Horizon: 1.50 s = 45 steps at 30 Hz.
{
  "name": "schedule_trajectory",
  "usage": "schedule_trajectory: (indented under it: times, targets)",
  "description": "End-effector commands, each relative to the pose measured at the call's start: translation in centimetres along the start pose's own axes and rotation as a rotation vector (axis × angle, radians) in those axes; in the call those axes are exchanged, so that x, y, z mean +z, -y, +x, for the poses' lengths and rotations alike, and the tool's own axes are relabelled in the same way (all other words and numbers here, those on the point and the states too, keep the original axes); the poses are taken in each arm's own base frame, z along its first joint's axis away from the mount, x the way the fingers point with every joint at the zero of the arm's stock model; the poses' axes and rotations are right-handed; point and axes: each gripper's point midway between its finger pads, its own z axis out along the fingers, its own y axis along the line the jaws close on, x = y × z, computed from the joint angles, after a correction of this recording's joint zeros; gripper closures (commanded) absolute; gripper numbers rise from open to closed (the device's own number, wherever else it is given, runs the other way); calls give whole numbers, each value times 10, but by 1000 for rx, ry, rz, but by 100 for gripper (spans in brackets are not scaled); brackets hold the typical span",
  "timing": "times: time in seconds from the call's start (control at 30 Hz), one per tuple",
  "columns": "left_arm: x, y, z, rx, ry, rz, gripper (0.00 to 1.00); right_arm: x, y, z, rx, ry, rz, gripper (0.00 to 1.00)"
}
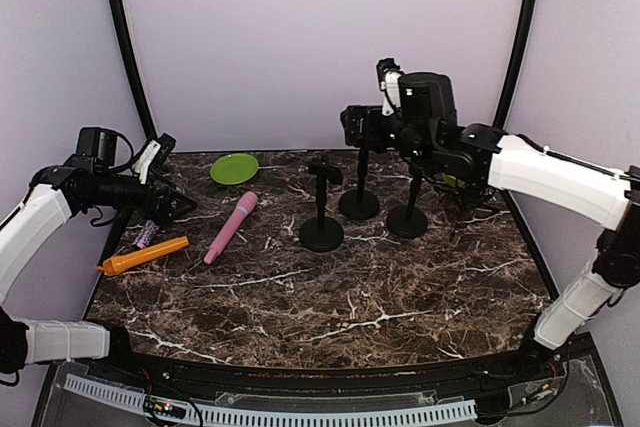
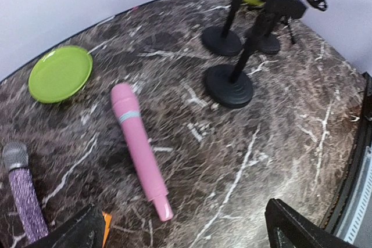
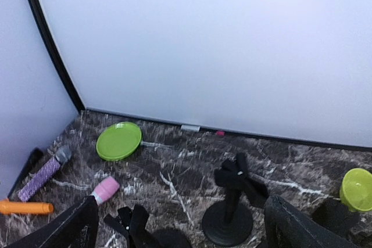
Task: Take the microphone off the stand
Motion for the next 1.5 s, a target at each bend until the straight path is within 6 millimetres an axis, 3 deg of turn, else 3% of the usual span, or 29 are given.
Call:
schedule_trajectory:
  times: [0.0,0.1,0.23,0.4,0.53,0.73,1.0,1.17,1.27,1.3,1.37,1.47]
  targets:
    - [9,-54,35,-60,2,-133,1,-41,48,-5,67,94,144,0]
    - [16,-75,68,-118,-2,-186,1,-69,110,36,95,89,357,0]
    - [22,-96,86,-149,57,-295,1,-130,201,78,135,210,727,0]
    - [32,-114,100,-164,152,-376,1,-178,260,121,222,332,857,0]
    - [31,-126,90,-83,281,-444,1,-199,288,140,193,369,954,0]
    - [48,-151,99,-100,284,-483,1,-193,320,158,145,330,1042,0]
    - [44,-169,73,-78,434,-533,1,-162,351,166,51,307,1042,0]
    - [48,-165,81,-61,445,-529,1,-145,358,171,3,283,974,0]
    - [42,-148,92,-10,511,-537,1,-128,346,169,-42,288,805,0]
    - [35,-142,83,30,572,-538,1,-120,341,169,-70,279,748,0]
    - [41,-147,90,3,509,-539,1,-104,330,171,-136,265,644,0]
    - [47,-157,86,-18,493,-552,1,-103,346,173,-81,251,687,0]
